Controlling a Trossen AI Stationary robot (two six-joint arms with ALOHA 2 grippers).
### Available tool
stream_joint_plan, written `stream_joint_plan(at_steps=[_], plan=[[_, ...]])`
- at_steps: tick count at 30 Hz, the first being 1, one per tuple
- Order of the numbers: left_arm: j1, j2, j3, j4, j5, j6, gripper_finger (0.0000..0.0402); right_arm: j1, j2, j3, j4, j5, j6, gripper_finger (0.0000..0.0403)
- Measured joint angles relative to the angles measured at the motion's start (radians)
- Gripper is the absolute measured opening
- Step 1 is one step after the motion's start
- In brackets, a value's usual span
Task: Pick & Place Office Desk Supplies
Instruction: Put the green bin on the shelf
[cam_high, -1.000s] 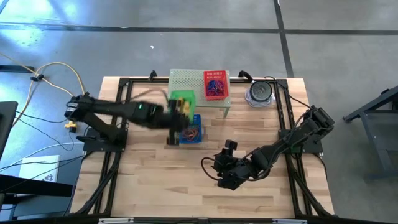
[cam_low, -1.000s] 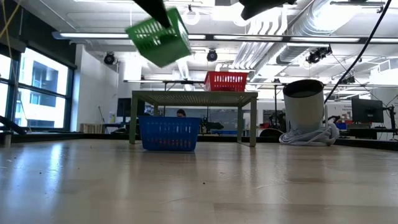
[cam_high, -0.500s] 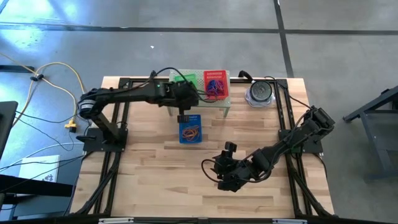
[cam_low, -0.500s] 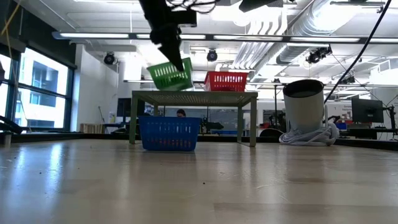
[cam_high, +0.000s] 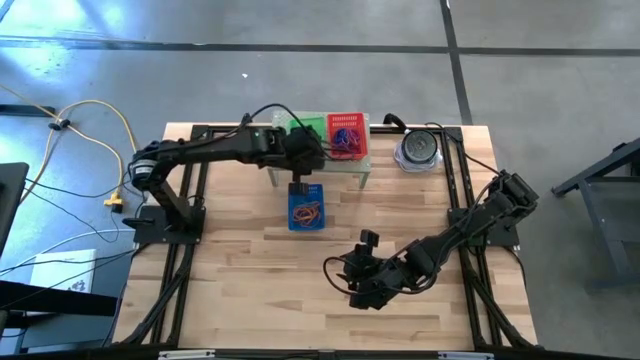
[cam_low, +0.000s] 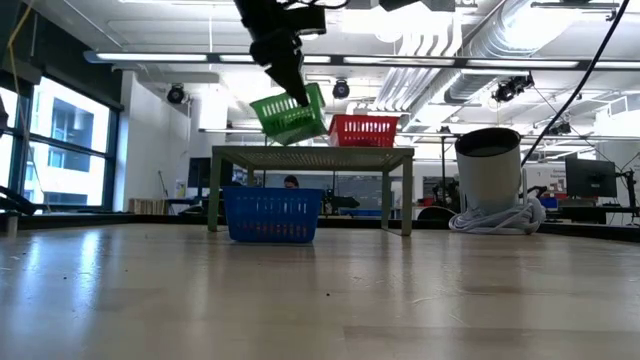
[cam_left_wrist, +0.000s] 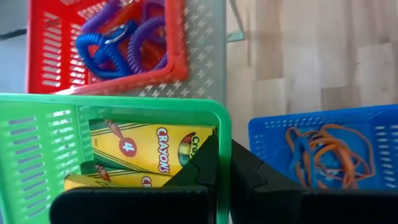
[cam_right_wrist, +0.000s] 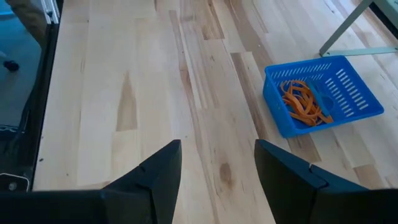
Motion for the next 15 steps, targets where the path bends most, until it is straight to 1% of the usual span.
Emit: stream_joint_plan(at_steps=[7,15], plan=[[0.040,0.023,0.001,-0.002,-0.001,-0.016,0.0015,0.001,0.000,0.000,0.002,-0.004,0.000,0.0192],[0.051,0.050,0.001,0.019,0.011,-0.039,0.0018,0.016,0.000,0.000,-0.002,-0.003,-0.017,0.0192]])
